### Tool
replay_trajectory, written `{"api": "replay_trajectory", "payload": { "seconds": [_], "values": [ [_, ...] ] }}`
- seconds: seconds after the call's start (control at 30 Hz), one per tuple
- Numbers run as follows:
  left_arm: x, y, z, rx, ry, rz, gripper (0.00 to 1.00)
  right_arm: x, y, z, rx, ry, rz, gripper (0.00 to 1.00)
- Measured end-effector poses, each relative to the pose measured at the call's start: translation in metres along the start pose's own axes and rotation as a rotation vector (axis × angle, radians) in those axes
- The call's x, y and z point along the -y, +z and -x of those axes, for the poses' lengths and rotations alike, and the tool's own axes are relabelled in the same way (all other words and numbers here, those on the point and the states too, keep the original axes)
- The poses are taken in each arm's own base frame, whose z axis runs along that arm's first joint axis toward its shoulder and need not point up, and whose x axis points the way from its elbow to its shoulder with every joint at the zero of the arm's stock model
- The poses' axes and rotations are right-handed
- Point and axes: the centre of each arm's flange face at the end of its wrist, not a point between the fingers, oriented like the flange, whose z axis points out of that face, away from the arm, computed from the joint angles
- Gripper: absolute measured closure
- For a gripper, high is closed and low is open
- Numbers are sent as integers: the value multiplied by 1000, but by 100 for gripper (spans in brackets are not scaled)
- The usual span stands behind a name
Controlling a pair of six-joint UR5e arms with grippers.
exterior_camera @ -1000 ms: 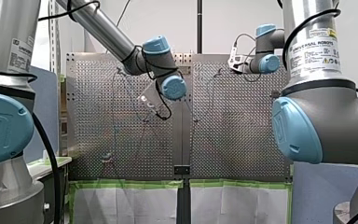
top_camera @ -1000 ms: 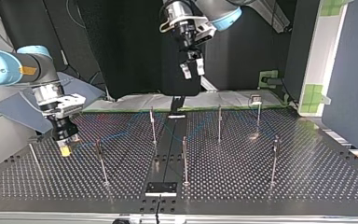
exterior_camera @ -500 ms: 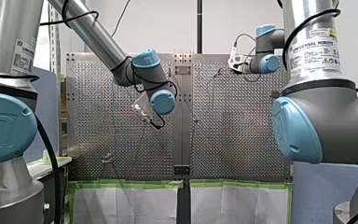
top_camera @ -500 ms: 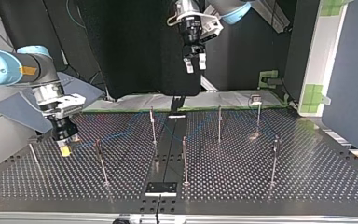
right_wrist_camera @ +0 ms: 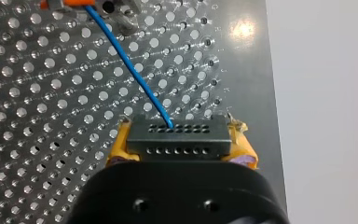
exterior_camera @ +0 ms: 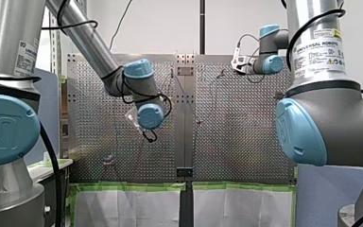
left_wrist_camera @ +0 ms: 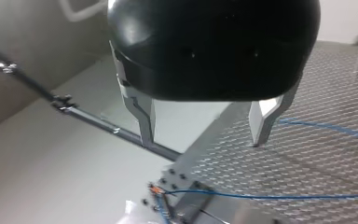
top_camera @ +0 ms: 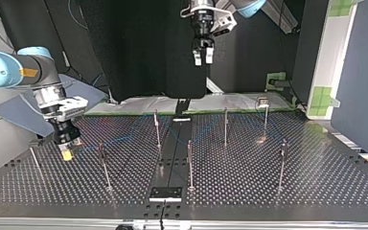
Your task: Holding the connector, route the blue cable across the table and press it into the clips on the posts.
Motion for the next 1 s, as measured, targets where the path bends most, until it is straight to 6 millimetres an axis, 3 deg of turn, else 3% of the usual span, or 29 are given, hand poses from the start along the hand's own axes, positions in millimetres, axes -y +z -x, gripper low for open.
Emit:
{"api": "replay_trajectory", "payload": {
  "seconds": [0.73,1.0],
  "values": [
    [-72,-73,-19,-306,216,-59,0,0,0,0,0,0,0,100],
    [-75,-56,-36,-337,231,-68,0,0,0,0,0,0,0,100]
  ]
}}
